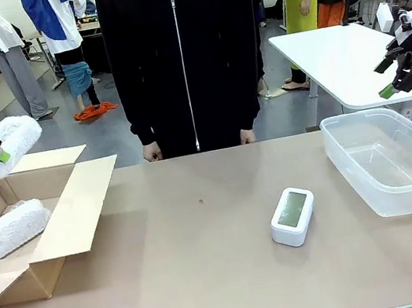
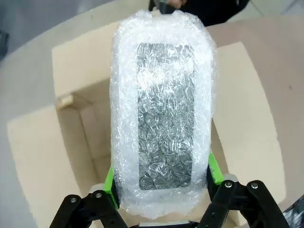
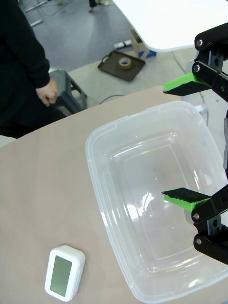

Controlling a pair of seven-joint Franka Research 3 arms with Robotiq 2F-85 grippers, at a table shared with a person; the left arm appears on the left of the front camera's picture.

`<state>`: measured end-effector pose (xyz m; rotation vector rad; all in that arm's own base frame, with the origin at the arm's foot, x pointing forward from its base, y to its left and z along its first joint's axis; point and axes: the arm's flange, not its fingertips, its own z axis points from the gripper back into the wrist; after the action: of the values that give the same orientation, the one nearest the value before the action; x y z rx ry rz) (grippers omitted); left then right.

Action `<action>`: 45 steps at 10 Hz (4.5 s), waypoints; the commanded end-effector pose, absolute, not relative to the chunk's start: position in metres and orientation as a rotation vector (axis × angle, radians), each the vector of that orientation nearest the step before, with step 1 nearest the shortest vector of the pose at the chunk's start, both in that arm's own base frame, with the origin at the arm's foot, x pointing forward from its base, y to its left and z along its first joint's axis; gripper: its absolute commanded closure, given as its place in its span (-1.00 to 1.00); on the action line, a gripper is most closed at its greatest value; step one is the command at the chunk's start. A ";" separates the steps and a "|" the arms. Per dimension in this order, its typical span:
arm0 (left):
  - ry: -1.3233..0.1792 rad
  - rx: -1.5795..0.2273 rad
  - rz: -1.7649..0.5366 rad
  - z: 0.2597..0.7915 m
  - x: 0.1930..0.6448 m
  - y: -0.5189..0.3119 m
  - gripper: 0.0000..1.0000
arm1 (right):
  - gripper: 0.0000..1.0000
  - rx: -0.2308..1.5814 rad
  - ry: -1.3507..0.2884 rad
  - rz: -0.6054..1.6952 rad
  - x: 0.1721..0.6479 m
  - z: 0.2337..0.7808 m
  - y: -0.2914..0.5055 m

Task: Separate and place wrapped and unwrapped clocks.
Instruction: If the picked Digital clock is wrapped, place it in the Package Box ; if not, place it in the Organizing box, then pick up the Digital clock indicated by the person.

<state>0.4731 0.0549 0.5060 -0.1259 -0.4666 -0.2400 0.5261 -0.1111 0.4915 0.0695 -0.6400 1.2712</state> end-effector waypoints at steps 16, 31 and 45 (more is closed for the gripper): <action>-0.400 -0.210 -0.164 0.414 0.436 0.035 -1.00 | -1.00 0.071 -0.639 1.277 0.526 0.491 -0.111; -0.400 -0.053 -0.182 0.494 0.397 0.034 -1.00 | -1.00 0.071 -0.639 1.277 0.526 0.491 -0.111; -0.412 -0.075 -0.195 0.495 0.398 0.033 -1.00 | -1.00 0.071 -0.639 1.277 0.526 0.491 -0.111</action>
<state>0.3984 0.0333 0.4947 -0.0754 -0.4120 -0.1979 0.5261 -0.1111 0.4915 0.0696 -0.6400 1.2712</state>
